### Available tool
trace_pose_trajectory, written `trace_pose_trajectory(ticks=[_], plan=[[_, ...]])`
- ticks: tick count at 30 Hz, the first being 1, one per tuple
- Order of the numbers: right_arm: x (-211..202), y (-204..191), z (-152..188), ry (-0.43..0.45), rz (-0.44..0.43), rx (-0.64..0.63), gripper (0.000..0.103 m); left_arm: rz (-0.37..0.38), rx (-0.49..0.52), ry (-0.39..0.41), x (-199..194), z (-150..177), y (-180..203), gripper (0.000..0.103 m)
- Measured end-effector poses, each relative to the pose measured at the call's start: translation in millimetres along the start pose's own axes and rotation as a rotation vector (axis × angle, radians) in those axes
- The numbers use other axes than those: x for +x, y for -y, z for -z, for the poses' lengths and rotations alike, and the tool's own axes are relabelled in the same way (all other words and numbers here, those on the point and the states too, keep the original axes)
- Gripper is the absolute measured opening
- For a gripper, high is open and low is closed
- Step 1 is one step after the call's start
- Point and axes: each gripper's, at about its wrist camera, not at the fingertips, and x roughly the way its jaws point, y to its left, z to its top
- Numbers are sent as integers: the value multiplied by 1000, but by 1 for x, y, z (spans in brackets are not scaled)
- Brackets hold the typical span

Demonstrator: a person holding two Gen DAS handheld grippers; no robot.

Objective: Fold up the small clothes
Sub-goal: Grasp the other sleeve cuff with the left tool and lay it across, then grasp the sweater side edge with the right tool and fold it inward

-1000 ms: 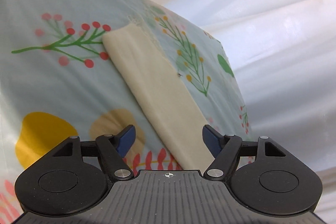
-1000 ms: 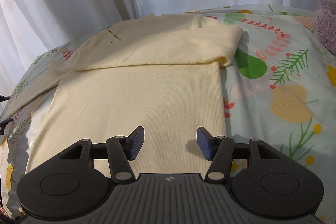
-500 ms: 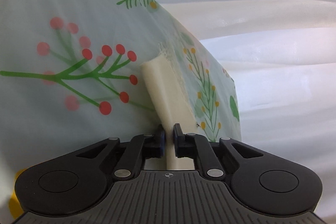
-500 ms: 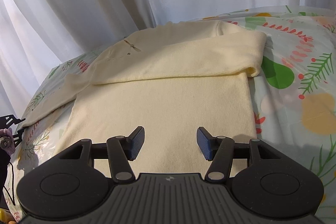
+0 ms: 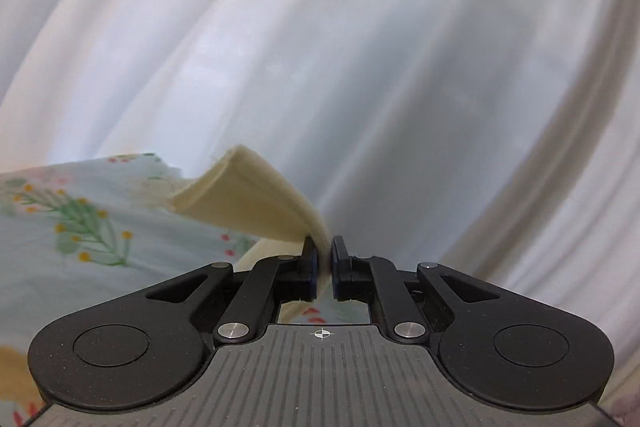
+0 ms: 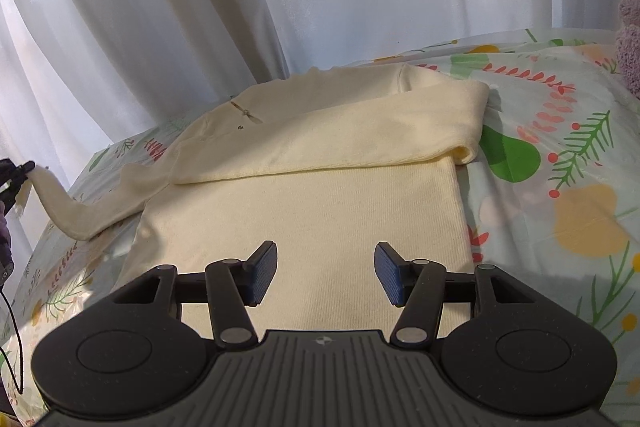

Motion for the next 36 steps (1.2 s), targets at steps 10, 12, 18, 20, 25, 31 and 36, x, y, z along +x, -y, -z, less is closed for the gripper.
trace_pose_trajectory(ticks=[10, 12, 18, 20, 25, 31, 36], plan=[[27, -4, -23, 14, -42, 7, 55, 184, 200, -410, 50, 146, 126, 61], [43, -5, -33, 6, -63, 14, 55, 118, 210, -439, 53, 156, 113, 60], [115, -28, -73, -42, -166, 36, 55, -1, 86, -443, 50, 145, 70, 60], [142, -39, -84, -56, -188, 72, 55, -23, 23, -450, 52, 140, 53, 60], [203, -60, -100, -144, -164, 110, 53, -92, -14, -441, 50, 132, 36, 58], [225, -80, -106, -144, -145, 66, 6, -128, -62, -444, 55, 128, 18, 58], [170, -71, -113, 59, -115, 32, 5, -130, -63, -429, 60, 119, 18, 58]])
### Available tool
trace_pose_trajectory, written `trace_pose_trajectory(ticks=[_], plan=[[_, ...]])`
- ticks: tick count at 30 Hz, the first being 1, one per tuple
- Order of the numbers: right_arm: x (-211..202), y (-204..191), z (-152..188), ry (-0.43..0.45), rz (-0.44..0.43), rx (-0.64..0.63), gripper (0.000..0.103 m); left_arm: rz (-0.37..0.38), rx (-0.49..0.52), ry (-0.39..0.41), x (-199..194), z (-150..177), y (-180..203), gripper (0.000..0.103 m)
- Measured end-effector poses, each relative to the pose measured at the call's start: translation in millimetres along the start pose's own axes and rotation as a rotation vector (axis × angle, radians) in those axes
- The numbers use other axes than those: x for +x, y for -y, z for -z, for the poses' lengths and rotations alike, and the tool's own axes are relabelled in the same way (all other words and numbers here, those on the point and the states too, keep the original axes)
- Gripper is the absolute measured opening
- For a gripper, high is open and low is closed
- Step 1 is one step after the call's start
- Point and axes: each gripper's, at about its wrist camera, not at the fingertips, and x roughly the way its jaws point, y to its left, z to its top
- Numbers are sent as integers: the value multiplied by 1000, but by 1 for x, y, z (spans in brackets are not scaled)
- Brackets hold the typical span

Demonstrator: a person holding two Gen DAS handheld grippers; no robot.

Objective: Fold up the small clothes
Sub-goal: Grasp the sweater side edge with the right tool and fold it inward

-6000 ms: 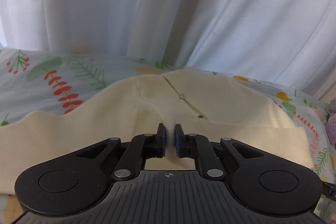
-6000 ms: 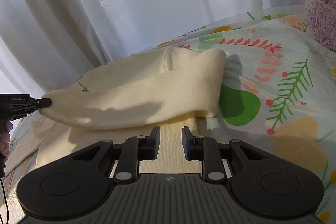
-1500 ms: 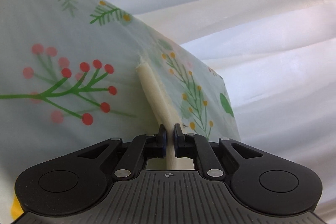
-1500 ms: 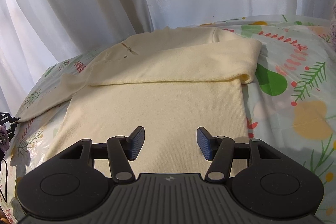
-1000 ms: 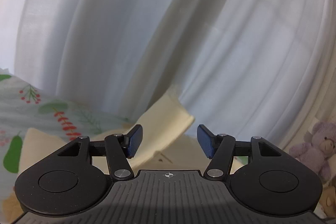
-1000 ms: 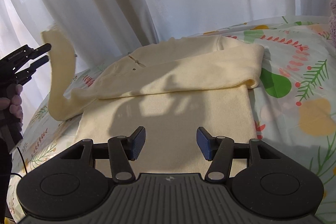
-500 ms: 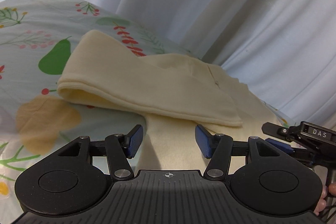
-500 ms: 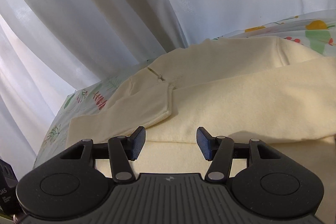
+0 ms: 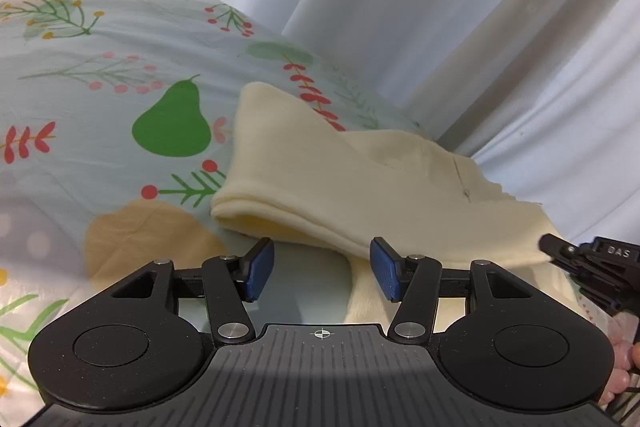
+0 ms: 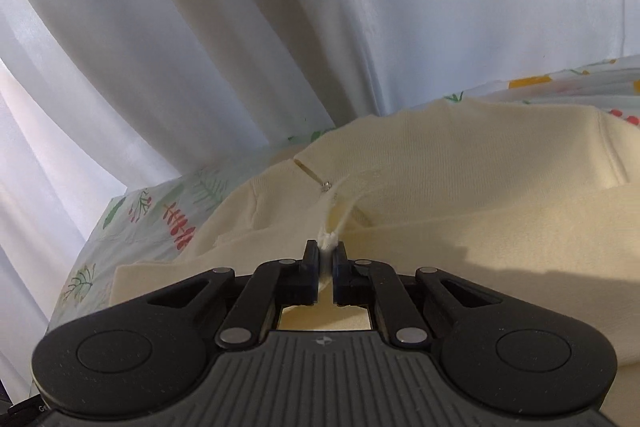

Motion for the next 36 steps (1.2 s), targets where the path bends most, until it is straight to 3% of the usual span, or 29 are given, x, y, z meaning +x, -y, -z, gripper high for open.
trace_pose_trajectory(ticks=[5, 8, 10, 15, 18, 19, 20, 22, 24, 27, 29, 33, 36], plan=[[-65, 50, 6, 110, 201, 43, 5, 45, -7, -17, 8, -5, 9, 58], [-67, 89, 18, 23, 306, 76, 6, 64, 17, -38, 17, -3, 21, 58], [-65, 109, 22, -43, 283, 141, 8, 62, 43, -48, 22, -1, 30, 58], [-64, 123, 21, -14, 244, 197, 20, 34, 85, -60, 27, 0, 40, 58], [-48, 118, 20, -36, 220, 179, 20, 20, 89, -66, 28, -2, 43, 60], [-49, 115, 18, -39, 218, 148, 13, 15, 93, -67, 28, -2, 44, 60], [-48, 109, 16, -30, 230, 107, 5, 8, 99, -68, 28, -2, 45, 61], [-57, 98, 11, 63, 279, 9, 6, -3, 117, -66, 27, -2, 47, 62], [-66, 99, 8, 120, 347, -2, 6, -16, 132, -64, 26, -1, 47, 62], [-63, 113, 7, 95, 431, -10, 6, -42, 167, -72, 24, 0, 49, 62], [-64, 126, 10, 18, 420, 33, 8, -38, 182, -77, 19, 0, 50, 62], [-95, 126, 22, 51, 376, 83, 25, -2, 240, -71, 4, 0, 67, 63], [-102, 122, 27, 17, 272, 143, 31, 17, 293, -87, 8, 2, 86, 63]])
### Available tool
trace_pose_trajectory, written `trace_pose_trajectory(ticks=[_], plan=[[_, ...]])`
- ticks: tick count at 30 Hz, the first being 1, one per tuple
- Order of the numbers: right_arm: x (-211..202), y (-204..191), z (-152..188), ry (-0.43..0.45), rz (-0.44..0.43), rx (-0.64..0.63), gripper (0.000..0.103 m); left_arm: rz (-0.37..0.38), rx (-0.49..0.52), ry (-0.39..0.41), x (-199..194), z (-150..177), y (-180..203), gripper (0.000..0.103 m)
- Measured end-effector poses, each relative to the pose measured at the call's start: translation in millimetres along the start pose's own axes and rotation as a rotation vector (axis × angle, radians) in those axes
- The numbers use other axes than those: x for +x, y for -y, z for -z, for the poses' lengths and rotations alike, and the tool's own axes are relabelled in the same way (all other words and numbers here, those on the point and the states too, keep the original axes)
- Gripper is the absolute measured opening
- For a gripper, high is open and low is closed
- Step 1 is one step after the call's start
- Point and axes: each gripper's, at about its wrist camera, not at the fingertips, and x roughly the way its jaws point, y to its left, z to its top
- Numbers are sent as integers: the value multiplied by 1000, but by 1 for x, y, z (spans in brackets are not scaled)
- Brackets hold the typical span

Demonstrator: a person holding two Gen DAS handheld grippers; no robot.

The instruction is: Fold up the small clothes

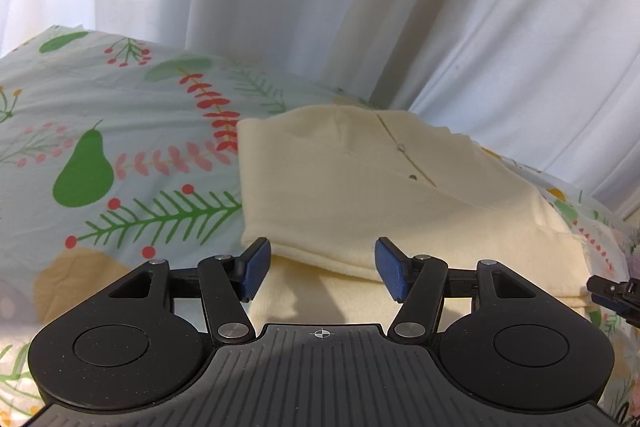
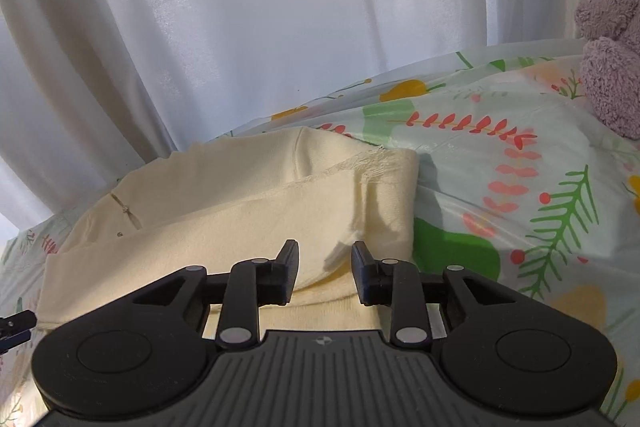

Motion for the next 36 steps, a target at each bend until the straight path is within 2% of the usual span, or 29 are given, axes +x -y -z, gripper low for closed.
trace_pose_trajectory(ticks=[3, 9, 13, 16, 29, 36], plan=[[9, -3, 2, -50, -58, 43, 31, 3, 43, -21, 12, -1, 21, 63], [38, -6, 1, -79, -23, 67, 29, 11, 109, -61, 28, 1, 46, 63], [42, -15, 0, -69, 29, -9, 19, -11, 137, -87, 38, 3, 51, 63], [45, -20, -1, -61, 58, -67, 15, -19, 147, -94, 43, 2, 53, 63], [60, -36, -10, -35, 135, -204, 13, -54, 178, -96, 57, -4, 57, 64], [51, -31, -8, -34, 92, -215, 15, -53, 177, -102, 56, -5, 56, 64]])
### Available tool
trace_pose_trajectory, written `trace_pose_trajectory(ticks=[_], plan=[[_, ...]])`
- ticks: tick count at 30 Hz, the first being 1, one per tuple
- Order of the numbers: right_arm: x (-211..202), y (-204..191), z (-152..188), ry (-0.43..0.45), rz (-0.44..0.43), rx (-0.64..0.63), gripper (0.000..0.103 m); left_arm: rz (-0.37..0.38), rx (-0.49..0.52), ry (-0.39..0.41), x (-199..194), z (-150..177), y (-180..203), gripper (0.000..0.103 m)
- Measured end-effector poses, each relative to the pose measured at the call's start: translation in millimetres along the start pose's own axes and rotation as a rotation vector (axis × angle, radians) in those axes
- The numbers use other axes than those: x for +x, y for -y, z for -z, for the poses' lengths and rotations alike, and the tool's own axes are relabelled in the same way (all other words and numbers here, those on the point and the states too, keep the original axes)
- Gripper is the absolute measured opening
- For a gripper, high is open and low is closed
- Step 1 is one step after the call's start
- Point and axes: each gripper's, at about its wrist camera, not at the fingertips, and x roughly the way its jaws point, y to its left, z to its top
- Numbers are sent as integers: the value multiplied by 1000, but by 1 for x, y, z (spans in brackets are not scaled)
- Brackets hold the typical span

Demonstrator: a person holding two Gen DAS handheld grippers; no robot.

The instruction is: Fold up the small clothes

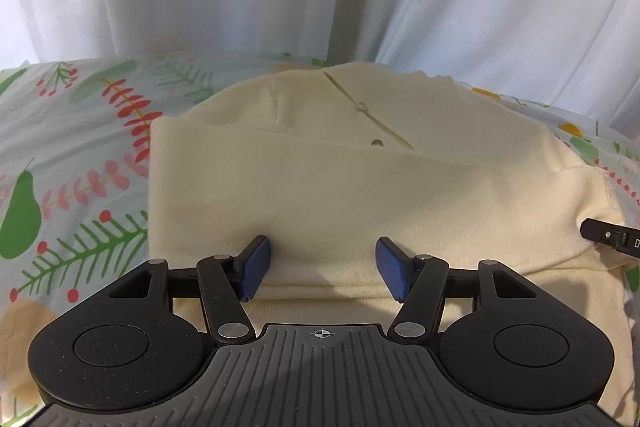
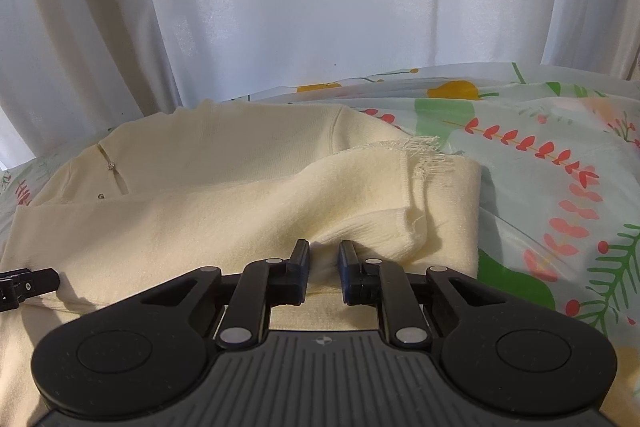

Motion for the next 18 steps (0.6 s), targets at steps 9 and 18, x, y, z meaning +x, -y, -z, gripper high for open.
trace_pose_trajectory(ticks=[9, 18], plan=[[-34, -9, 0, 81, -10, -67, 23, -5, -1, 7, -14, 0, -2, 64], [-13, -30, -9, 31, -18, -136, 23, -8, 28, 45, -9, -11, -3, 64]])
